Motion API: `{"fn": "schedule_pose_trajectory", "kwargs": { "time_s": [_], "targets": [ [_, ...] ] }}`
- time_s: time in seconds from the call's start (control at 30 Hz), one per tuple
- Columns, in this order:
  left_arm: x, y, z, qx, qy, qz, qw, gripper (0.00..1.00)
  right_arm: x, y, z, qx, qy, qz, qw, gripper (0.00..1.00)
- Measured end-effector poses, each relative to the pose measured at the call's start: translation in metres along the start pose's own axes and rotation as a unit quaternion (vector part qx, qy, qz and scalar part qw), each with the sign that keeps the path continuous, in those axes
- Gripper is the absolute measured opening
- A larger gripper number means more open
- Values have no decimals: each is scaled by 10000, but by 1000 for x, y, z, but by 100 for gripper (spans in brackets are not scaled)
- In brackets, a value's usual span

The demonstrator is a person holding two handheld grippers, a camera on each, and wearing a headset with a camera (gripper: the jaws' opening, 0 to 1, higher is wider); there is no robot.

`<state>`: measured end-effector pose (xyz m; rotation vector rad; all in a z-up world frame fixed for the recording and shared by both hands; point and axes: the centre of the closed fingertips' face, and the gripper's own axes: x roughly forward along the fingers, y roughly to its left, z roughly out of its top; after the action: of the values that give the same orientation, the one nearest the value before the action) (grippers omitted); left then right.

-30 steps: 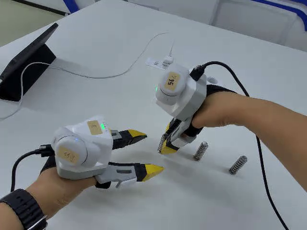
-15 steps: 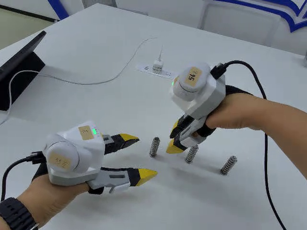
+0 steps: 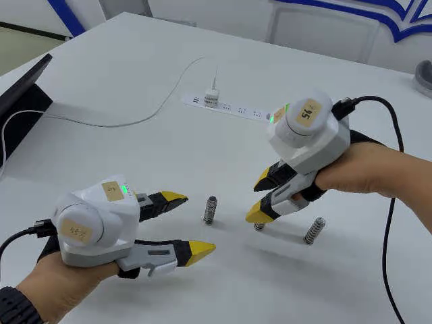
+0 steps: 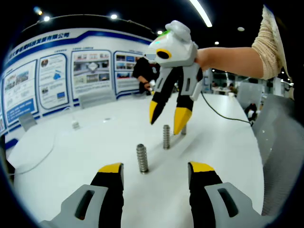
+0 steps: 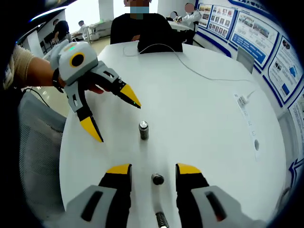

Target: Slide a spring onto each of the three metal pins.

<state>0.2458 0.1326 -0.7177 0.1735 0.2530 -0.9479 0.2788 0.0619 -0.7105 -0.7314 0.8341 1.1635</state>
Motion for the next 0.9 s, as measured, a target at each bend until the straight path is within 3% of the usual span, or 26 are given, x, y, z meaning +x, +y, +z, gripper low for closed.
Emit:
{"fn": "schedule_pose_trajectory", "kwargs": {
  "time_s": [0.37, 0.9],
  "targets": [
    [2, 1, 1, -1, 22, -11, 10000, 57, -23, -8, -22, 404, -475, -324, 9975, 47],
    [4, 2, 3, 10, 74, -45, 10000, 59, -55, -2, -65, 999, -1078, -793, 9860, 53]
  ]
}}
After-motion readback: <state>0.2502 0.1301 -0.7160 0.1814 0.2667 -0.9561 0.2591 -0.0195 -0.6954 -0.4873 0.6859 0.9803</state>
